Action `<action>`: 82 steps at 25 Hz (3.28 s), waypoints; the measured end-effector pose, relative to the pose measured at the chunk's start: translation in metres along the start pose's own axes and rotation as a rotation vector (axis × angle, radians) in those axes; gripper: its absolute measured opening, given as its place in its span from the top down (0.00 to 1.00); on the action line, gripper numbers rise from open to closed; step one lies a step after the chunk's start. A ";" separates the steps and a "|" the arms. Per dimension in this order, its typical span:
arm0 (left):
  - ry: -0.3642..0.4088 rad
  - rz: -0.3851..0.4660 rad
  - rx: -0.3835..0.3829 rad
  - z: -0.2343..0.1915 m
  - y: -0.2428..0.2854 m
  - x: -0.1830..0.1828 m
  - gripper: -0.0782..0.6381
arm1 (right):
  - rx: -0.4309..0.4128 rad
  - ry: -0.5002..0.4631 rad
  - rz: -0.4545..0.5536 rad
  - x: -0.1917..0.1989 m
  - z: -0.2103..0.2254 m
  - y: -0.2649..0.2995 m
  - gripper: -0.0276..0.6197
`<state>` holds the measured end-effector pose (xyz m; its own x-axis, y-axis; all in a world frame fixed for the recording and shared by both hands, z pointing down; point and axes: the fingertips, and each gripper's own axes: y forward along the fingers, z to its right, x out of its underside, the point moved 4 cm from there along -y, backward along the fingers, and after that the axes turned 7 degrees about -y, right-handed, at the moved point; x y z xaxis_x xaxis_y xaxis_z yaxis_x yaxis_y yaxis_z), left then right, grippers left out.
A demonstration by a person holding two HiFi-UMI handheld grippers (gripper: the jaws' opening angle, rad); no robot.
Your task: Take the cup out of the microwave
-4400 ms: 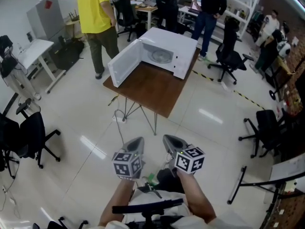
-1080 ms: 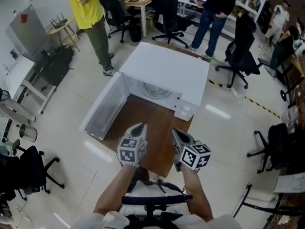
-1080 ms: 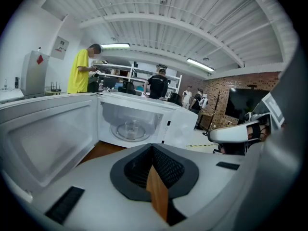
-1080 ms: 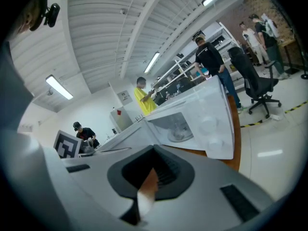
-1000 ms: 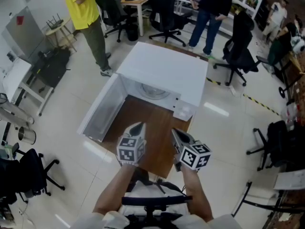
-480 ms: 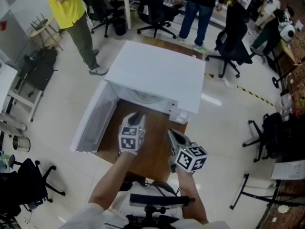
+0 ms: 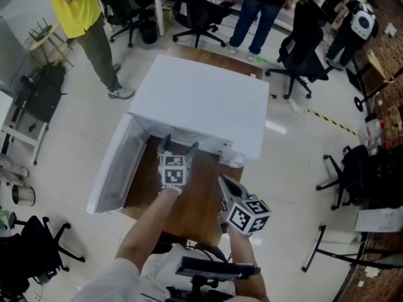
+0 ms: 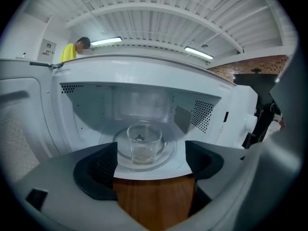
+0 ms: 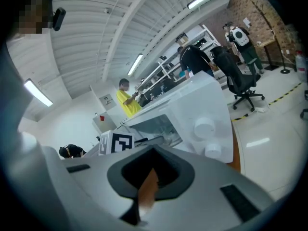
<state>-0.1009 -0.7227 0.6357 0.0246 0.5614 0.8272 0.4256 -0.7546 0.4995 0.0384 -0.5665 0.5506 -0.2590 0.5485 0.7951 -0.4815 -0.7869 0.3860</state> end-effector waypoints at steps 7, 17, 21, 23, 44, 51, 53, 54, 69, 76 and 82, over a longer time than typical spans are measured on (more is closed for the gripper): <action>-0.019 0.004 -0.011 -0.011 0.042 -0.001 0.23 | 0.030 0.015 0.005 0.001 0.006 0.001 0.94; 0.037 -0.019 -0.035 -0.015 0.074 0.005 0.23 | 0.057 0.034 0.004 0.003 0.011 -0.001 0.94; 0.036 -0.018 -0.052 -0.019 0.080 0.006 0.23 | 0.059 0.034 0.002 0.002 0.011 0.000 0.94; 0.047 -0.011 -0.045 -0.019 0.083 0.006 0.23 | 0.058 0.039 0.004 0.002 0.011 0.000 0.94; 0.069 -0.009 -0.023 -0.016 0.102 -0.001 0.24 | 0.071 0.055 0.004 0.004 0.013 -0.002 0.94; 0.091 -0.002 -0.039 -0.020 0.101 -0.001 0.38 | 0.079 0.062 0.001 0.006 0.016 -0.003 0.94; 0.092 -0.001 -0.044 -0.022 0.100 -0.002 0.38 | 0.081 0.063 -0.001 0.005 0.016 -0.003 0.94; 0.092 0.000 -0.047 -0.023 0.100 -0.002 0.40 | 0.081 0.063 -0.002 0.005 0.016 -0.003 0.94; 0.059 0.071 -0.036 -0.012 0.057 -0.007 0.40 | 0.052 0.037 -0.003 0.000 0.017 -0.001 0.94; 0.028 0.103 -0.034 -0.001 0.011 -0.003 0.40 | 0.003 0.001 -0.009 -0.004 0.007 -0.002 0.94; 0.014 0.126 -0.031 0.018 -0.044 0.009 0.40 | -0.048 -0.036 -0.009 -0.003 -0.003 -0.012 0.94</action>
<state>-0.1031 -0.6783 0.6163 0.0631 0.4569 0.8873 0.3919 -0.8290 0.3990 0.0424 -0.5577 0.5416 -0.2246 0.5446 0.8080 -0.5238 -0.7667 0.3712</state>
